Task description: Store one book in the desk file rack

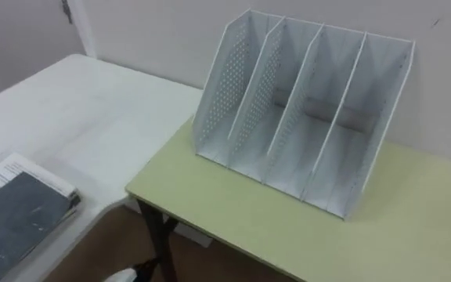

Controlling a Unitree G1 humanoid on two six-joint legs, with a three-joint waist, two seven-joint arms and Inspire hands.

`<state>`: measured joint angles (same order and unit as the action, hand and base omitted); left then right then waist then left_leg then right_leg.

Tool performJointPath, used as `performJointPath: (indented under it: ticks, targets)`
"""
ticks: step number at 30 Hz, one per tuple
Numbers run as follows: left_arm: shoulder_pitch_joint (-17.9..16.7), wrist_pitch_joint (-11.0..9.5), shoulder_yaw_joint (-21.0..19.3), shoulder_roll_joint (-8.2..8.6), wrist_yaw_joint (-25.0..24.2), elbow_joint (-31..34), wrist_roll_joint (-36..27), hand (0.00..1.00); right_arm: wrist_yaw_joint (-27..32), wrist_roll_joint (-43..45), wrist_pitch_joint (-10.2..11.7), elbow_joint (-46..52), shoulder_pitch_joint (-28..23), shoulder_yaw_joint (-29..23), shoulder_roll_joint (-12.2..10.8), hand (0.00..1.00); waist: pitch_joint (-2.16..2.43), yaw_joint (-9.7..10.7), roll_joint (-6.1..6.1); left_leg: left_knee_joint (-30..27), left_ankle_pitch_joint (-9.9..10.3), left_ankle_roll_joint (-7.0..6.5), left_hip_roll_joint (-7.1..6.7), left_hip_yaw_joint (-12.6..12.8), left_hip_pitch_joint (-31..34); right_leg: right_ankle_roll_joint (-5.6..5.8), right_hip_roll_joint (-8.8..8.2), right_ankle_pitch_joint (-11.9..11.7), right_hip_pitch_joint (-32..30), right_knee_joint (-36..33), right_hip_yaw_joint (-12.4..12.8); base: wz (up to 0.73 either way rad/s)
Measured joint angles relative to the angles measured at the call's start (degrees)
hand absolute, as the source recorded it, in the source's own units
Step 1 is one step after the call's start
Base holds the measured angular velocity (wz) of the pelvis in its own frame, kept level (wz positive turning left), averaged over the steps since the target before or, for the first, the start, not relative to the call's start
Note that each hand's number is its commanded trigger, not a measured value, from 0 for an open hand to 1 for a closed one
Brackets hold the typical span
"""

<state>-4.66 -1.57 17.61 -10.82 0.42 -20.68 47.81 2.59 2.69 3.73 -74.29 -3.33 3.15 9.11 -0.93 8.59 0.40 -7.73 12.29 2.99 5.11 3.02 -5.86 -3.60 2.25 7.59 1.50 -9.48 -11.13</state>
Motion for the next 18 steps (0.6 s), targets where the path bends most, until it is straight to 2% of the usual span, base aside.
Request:
performJointPath:
  ticks: [3, 6, 9, 13, 18]
  targets:
    - [-0.07, 0.18, 1.72, -0.22, 0.02, 3.15, 2.65, 0.0, 0.53, -0.29, -0.08, -0.72, 0.58, 0.13, 0.04, 0.0, 0.02, -1.04, 0.02, -0.02, -0.21, -0.35, -0.97, 0.06, 0.18, 0.56, -0.43, -0.08, 0.36, 1.0, -0.01, 0.04]
    - [-0.3, -0.06, 1.84, -1.07, 0.53, 5.49, 5.25, 0.0, 0.56, -0.81, -0.11, -1.16, 0.7, 0.14, 0.17, 0.0, 0.12, -1.14, 0.01, -0.06, -0.67, -1.09, -1.75, 0.13, 0.21, 1.11, -1.16, 0.33, 0.77, 1.07, -0.07, 0.15]
    - [-0.4, -0.4, 1.72, -1.63, 3.25, 6.26, 8.65, 0.0, 0.45, -2.35, -0.15, -1.68, 0.39, 0.26, 0.3, 0.0, 0.32, -1.24, 0.06, -0.38, -0.77, -1.26, -2.04, 0.18, 0.18, 1.37, -1.43, 0.42, 1.38, 1.5, -0.26, 0.14]
    - [-1.24, -0.42, 1.26, -3.59, 6.45, 13.03, 12.76, 0.0, 0.39, -2.31, -0.16, -2.41, 0.41, 0.21, 0.34, 0.0, 0.46, -1.44, -0.05, -0.96, -0.78, -1.28, -2.17, 0.16, 0.29, 1.44, -1.91, 0.4, 1.55, 1.59, -0.64, 0.06]
    - [-1.63, -0.53, 1.02, -3.59, 12.94, 17.34, 13.05, 0.0, 0.32, -2.27, -0.18, -3.41, 0.51, 0.19, 0.45, 0.0, 0.65, -1.2, 0.24, -0.92, -0.79, -1.28, -2.35, 0.16, 0.25, 1.48, -1.78, 0.4, 1.76, 1.64, -0.59, -0.01]
